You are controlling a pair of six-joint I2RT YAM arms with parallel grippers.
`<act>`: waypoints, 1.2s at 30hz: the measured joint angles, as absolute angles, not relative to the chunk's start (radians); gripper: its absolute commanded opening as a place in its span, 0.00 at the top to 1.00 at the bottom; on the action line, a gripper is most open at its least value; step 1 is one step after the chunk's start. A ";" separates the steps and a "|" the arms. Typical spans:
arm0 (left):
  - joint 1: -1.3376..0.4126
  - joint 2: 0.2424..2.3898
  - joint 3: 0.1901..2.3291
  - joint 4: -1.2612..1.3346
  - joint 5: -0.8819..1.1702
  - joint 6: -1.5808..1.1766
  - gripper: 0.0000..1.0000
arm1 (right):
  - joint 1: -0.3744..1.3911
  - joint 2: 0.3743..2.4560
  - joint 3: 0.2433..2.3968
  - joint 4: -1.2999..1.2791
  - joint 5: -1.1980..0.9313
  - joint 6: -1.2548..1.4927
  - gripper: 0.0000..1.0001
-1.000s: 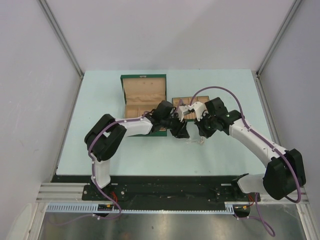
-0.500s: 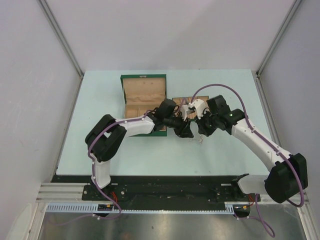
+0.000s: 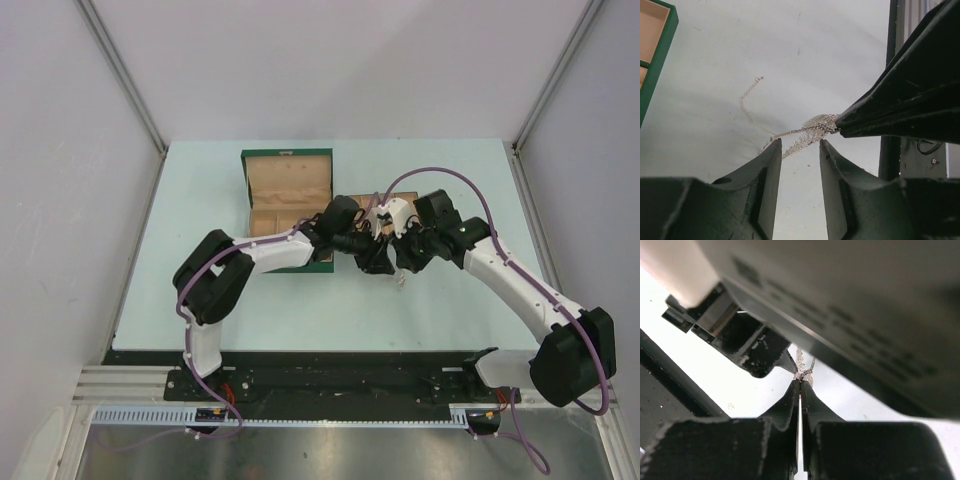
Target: Organize the mixed jewelry
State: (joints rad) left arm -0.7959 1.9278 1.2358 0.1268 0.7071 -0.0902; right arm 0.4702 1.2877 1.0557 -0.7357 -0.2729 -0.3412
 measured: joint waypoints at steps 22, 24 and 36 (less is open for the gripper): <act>-0.806 1.972 1.258 0.134 0.658 -0.169 0.60 | 0.482 1.284 1.056 -0.736 -0.297 -0.325 1.00; -0.806 1.977 1.261 0.136 0.657 -0.176 0.60 | 0.482 1.284 1.056 -0.737 -0.299 -0.324 1.00; -0.806 1.984 1.272 0.152 0.657 -0.192 0.60 | 0.482 1.274 1.056 -0.736 -0.304 -0.315 1.00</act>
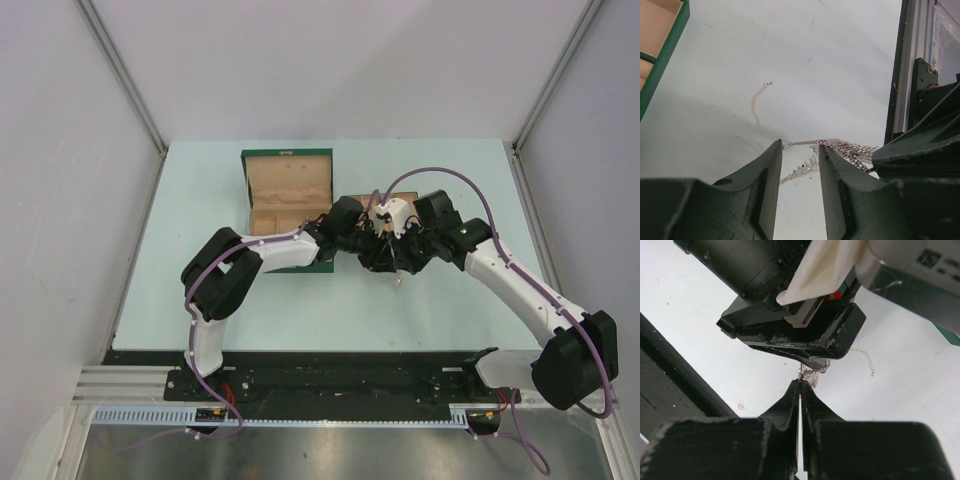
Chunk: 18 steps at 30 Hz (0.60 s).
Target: Organize the mixed jewelry
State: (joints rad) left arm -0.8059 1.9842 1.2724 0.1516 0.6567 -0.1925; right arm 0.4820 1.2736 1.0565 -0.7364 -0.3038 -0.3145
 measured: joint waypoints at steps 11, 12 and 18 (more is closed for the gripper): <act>-0.807 1.984 1.237 0.220 0.673 -0.210 0.57 | 0.473 1.269 1.057 -0.737 -0.305 -0.313 1.00; -0.807 1.984 1.229 0.230 0.679 -0.210 0.57 | 0.469 1.269 1.057 -0.738 -0.307 -0.313 1.00; -0.807 1.984 1.175 0.285 0.714 -0.209 0.55 | 0.445 1.265 1.057 -0.750 -0.333 -0.313 1.00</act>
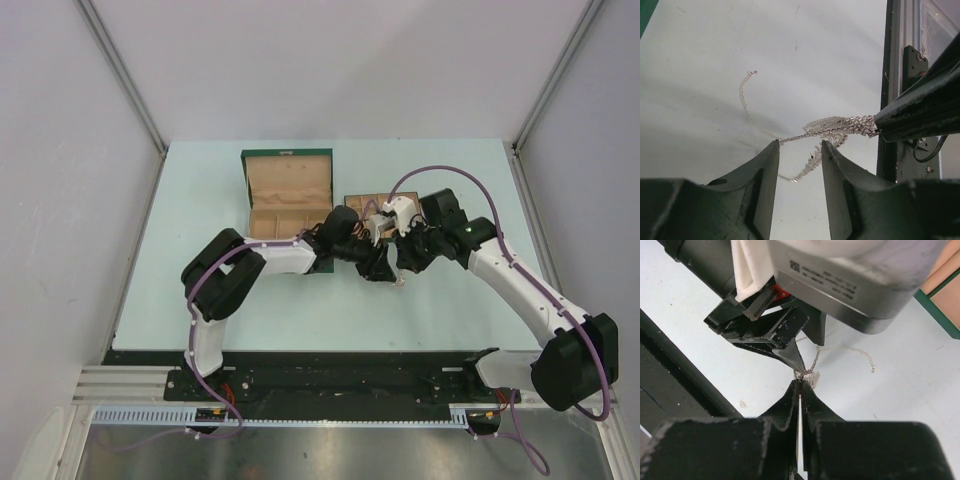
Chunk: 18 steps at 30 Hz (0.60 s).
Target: Organize the mixed jewelry
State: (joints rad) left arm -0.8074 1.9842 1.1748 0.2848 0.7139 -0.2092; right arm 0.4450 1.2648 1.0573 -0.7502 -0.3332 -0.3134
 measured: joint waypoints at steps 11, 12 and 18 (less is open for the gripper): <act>-0.808 1.984 1.162 0.322 0.727 -0.209 0.54 | 0.437 1.264 1.069 -0.759 -0.373 -0.314 1.00; -0.808 1.984 1.163 0.320 0.725 -0.209 0.54 | 0.437 1.264 1.070 -0.760 -0.376 -0.314 1.00; -0.808 1.984 1.178 0.310 0.709 -0.209 0.54 | 0.437 1.262 1.070 -0.768 -0.386 -0.314 1.00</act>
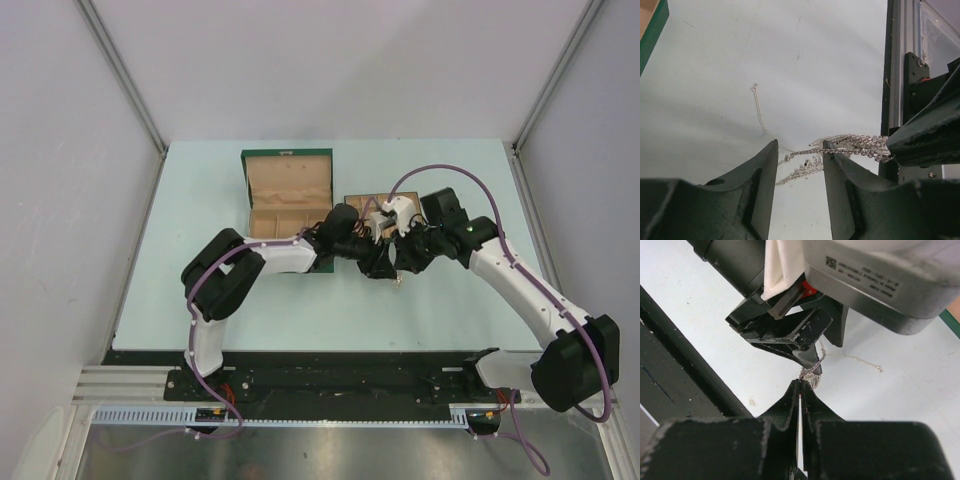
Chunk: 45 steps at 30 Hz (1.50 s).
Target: Organize the mixed jewelry
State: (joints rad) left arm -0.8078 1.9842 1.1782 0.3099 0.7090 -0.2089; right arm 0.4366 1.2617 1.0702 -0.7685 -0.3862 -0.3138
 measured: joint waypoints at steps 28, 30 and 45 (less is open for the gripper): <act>-0.811 2.037 1.219 0.266 0.675 -0.191 0.55 | 0.434 1.229 1.081 -0.789 -0.403 -0.313 1.00; -0.813 2.040 1.220 0.263 0.675 -0.187 0.55 | 0.434 1.228 1.083 -0.791 -0.403 -0.314 1.00; -0.823 2.054 1.222 0.237 0.665 -0.175 0.58 | 0.425 1.221 1.087 -0.794 -0.410 -0.314 1.00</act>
State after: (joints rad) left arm -0.8227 2.0537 1.2217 0.2371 0.6647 -0.1749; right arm 0.4248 1.2209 1.0870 -0.7937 -0.4095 -0.3138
